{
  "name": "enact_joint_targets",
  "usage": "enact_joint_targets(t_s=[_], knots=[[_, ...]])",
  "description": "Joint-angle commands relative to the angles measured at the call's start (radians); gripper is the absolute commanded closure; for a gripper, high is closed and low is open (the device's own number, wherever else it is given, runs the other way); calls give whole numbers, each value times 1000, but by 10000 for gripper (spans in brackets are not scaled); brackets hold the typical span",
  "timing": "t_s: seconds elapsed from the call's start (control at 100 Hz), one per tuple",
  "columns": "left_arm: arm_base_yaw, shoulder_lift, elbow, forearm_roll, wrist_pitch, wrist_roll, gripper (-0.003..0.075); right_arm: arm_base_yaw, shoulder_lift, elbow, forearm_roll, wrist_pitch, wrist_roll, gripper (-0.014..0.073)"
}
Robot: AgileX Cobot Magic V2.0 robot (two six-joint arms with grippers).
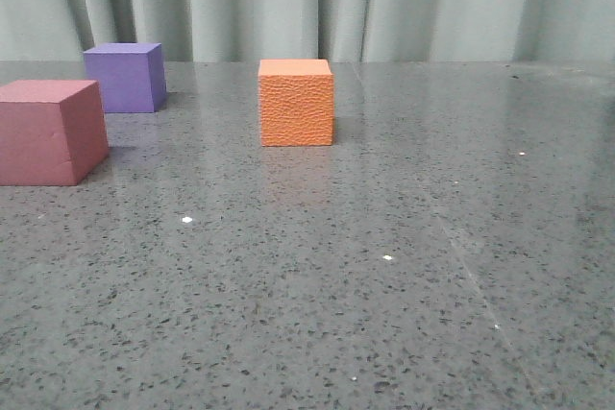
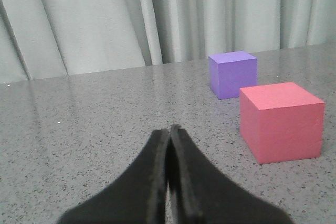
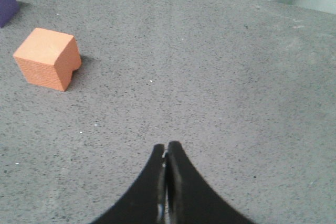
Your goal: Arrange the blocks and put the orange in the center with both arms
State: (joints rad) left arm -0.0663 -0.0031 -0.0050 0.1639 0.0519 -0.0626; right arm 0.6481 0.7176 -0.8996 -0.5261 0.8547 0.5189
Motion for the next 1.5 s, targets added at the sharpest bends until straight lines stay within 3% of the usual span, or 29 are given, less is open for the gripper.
enact_joint_targets(t_s=[0.0,0.15,0.38,0.5,0.62,0.71,1.04,1.49], knots=[[-3,-34,55,-2,-76,-6,739,-5,-10,0,-85,-69,-4,661],[-3,-34,55,-2,-76,-6,739,-36,-64,96,-115,-99,55,661],[-3,-34,55,-2,-76,-6,739,-226,-258,302,-26,-303,55,661],[-3,-34,55,-2,-76,-6,739,-347,-371,408,135,-399,-78,661],[-3,-34,55,-2,-76,-6,739,-459,-473,512,353,-530,-321,661],[-3,-34,55,-2,-76,-6,739,-516,-539,590,468,-634,-399,661],[-3,-34,55,-2,-76,-6,739,-632,-731,767,468,-683,-399,661],[-3,-34,55,-2,-76,-6,739,-635,-754,913,468,-819,-399,661]])
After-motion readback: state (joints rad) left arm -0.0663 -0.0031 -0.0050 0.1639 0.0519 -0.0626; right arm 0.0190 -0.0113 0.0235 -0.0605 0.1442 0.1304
